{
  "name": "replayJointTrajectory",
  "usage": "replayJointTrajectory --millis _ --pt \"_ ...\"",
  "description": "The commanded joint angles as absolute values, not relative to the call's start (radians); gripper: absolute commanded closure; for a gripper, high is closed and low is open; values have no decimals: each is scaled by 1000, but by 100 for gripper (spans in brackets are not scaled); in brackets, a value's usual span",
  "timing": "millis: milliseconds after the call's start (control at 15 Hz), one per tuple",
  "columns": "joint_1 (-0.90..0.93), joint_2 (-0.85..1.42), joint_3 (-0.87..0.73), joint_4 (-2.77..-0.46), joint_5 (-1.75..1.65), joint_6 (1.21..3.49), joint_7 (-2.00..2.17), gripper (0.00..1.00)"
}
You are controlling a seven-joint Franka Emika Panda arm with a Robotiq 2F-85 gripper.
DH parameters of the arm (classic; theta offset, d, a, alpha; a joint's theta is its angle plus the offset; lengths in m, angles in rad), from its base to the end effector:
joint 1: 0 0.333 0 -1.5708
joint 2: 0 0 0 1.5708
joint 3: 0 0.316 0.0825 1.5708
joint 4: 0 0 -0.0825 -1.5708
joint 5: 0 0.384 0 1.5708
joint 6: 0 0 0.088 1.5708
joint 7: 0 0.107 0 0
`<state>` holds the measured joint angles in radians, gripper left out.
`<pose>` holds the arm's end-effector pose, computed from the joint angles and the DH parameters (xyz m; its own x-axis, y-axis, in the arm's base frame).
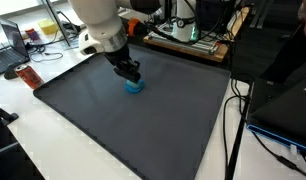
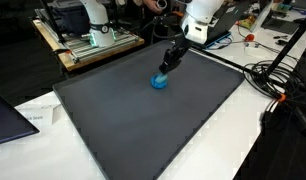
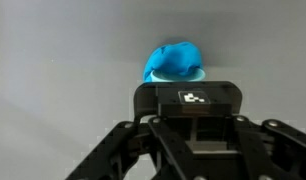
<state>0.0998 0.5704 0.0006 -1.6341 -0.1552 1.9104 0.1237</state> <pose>0.6499 0.0543 0.2663 0.9610 0.0256 -0.2755 0.0720 -0.9846 0.1595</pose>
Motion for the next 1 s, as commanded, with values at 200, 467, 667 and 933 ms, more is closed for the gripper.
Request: replayJointTrajectory --millis 200,467,667,933 --pt "99 652 -7 -1619 -141 2094 222 78" --pt "101 672 -10 -1603 -145 2116 242 78" --pt "110 688 -20 -1594 -165 2150 267 78" --pt "121 720 -30 -1563 -179 2187 294 78"
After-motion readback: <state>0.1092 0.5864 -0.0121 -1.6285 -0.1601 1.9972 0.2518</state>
